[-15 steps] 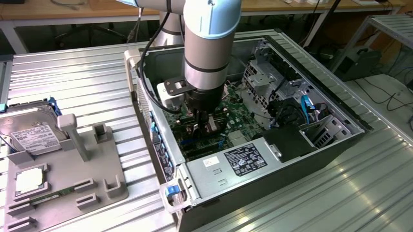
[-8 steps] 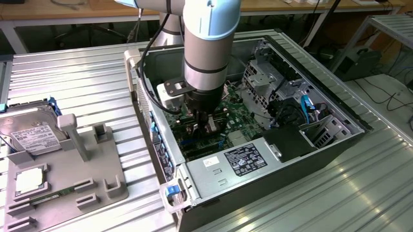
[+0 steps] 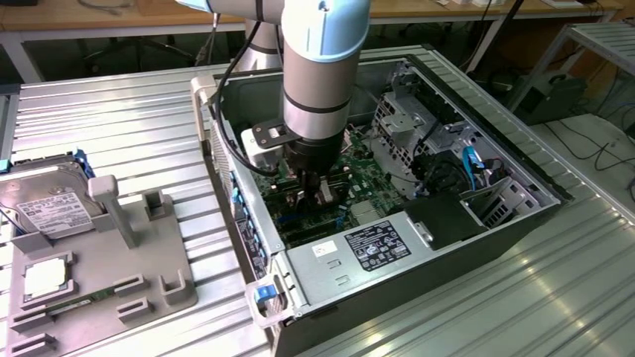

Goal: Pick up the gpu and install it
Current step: 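Insert the gpu into the slot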

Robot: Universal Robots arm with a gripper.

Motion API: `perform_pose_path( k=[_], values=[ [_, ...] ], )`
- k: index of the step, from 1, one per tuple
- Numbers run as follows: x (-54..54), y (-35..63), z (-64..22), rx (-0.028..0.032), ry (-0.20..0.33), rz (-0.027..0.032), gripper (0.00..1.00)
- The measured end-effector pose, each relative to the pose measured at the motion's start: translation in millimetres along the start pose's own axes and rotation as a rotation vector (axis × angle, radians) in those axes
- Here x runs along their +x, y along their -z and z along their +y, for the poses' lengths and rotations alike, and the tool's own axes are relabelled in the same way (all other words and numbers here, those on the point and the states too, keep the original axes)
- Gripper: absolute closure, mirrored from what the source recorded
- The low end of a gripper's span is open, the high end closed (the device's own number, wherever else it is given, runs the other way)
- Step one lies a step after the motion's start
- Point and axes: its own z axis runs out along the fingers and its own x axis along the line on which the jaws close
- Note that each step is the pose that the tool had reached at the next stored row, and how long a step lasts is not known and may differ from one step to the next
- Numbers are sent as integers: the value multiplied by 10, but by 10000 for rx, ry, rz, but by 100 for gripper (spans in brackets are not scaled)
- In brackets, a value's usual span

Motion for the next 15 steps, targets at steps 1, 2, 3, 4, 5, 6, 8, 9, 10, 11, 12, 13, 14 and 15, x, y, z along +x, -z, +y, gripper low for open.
perform_pose_path(
  k=[1, 2, 3, 4, 5, 6, 8, 9, 10, 11, 12, 13, 14, 15],
  values=[
    [0, 0, 0, 0, 0, 0, 72],
    [0, 0, 0, 0, 0, 0, 72],
    [0, 0, 0, 0, 0, -1, 72],
    [0, 0, 0, 0, 0, 0, 72],
    [0, 0, 0, 0, 0, 0, 72],
    [0, 0, 0, 0, 0, 0, 72],
    [0, 0, 0, 0, 0, -1, 72],
    [0, 0, 0, 0, 0, 0, 72],
    [0, 0, 0, 1, 0, -1, 72],
    [0, 0, 0, 0, 0, 0, 72],
    [0, 0, 0, 0, 0, 0, 72],
    [0, 0, 0, 0, 0, 0, 72],
    [0, 0, 0, 0, 0, -1, 72],
    [0, 0, 0, 0, 0, 0, 72]
  ],
)
